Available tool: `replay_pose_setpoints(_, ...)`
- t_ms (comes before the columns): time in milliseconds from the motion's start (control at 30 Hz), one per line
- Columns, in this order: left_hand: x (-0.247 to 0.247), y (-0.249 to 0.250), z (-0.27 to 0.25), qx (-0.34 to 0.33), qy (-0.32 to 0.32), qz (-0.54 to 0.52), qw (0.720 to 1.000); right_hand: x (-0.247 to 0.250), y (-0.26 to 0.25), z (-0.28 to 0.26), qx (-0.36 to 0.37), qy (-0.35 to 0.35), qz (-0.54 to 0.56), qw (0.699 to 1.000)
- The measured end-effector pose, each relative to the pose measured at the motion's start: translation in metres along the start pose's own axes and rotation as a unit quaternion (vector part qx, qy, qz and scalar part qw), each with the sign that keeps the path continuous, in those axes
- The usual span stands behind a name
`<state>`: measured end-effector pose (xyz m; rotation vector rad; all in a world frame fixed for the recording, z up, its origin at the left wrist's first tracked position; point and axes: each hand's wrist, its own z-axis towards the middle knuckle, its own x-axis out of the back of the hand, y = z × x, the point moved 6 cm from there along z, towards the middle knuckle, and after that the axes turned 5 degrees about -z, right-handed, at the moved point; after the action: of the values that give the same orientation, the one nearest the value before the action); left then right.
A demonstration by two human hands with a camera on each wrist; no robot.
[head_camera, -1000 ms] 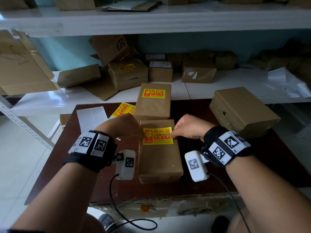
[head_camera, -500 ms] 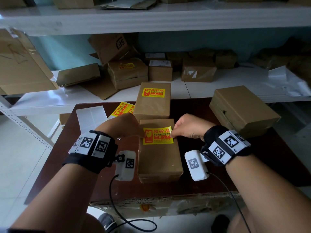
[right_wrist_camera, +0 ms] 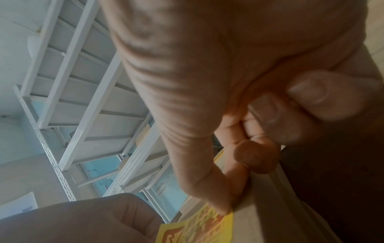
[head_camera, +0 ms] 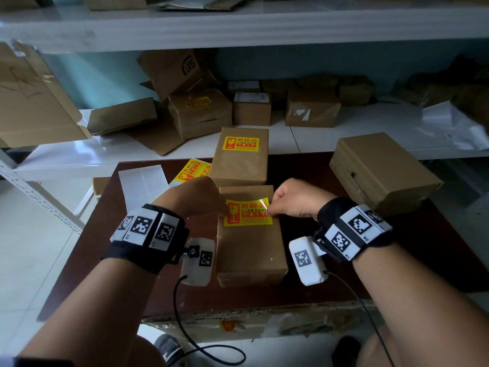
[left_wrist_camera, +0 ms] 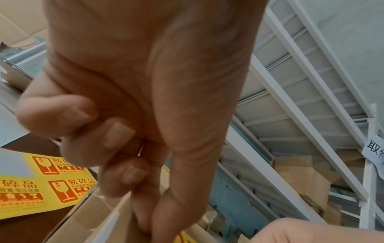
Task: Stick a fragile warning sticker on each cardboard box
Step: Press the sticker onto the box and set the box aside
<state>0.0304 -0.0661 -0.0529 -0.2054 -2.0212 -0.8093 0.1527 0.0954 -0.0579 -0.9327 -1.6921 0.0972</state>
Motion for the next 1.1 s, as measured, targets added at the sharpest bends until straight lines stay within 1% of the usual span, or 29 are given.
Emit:
replay_pose_setpoints(100,0.0,0.0,0.0,-0.003,-0.004,0.009,1.0,0.003,0.001,-0.001,0.007,0.008,-0.002,1.0)
replay_pose_setpoints(200,0.001,-0.003,0.001,0.003,-0.002,0.009,1.0,0.005,0.002,-0.002,0.016,0.001,0.0,1.0)
replay_pose_setpoints(367,0.003,-0.008,-0.002,0.014,-0.018,-0.006,1.0,0.008,0.006,-0.002,0.014,-0.012,0.001,1.0)
replay_pose_setpoints(500,0.004,-0.011,-0.005,0.032,-0.035,-0.017,0.999,0.01,0.007,-0.003,0.006,-0.021,-0.008,1.0)
replay_pose_setpoints(600,0.006,-0.015,-0.008,0.063,-0.058,-0.008,0.996,0.011,0.008,-0.002,0.001,-0.027,-0.009,1.0)
replay_pose_setpoints(767,0.01,-0.02,-0.007,0.083,-0.051,-0.025,0.995,0.014,0.022,-0.002,-0.038,-0.041,-0.002,0.998)
replay_pose_setpoints(833,0.005,-0.022,-0.009,0.101,-0.067,-0.048,0.991,0.014,0.027,-0.002,-0.059,-0.047,0.023,0.997)
replay_pose_setpoints(900,-0.004,-0.023,-0.011,0.113,-0.099,-0.085,0.985,0.012,0.029,-0.004,-0.073,-0.052,0.057,0.994)
replay_pose_setpoints(967,-0.01,-0.02,-0.015,0.1,-0.125,-0.109,0.981,0.008,0.025,-0.007,-0.073,-0.071,0.069,0.992)
replay_pose_setpoints(1033,-0.014,-0.016,-0.019,0.086,-0.148,-0.113,0.979,0.002,0.023,-0.008,-0.07,-0.091,0.054,0.992)
replay_pose_setpoints(1100,-0.019,-0.013,-0.021,0.078,-0.163,-0.112,0.977,-0.002,0.021,-0.009,-0.068,-0.094,0.038,0.993)
